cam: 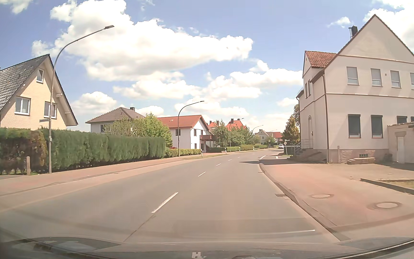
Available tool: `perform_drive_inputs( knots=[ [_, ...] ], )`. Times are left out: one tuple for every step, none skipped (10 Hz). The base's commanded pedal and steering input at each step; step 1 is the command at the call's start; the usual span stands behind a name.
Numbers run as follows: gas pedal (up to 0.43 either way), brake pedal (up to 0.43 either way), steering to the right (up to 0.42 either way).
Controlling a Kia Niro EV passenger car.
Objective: Follow the waypoints while adhering to traffic rules and regulations
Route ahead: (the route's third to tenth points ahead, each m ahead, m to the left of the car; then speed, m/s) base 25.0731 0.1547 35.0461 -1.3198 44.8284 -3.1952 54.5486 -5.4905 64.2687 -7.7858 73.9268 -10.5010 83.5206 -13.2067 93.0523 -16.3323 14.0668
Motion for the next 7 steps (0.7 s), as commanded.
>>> perform_drive_inputs(
  knots=[
    [0.130,0.000,0.009],
    [0.138,0.000,0.012],
    [0.138,0.000,0.014],
    [0.138,0.000,0.017],
    [0.138,0.000,0.019],
    [0.138,0.000,0.020],
    [0.138,0.000,0.020]
  ],
)
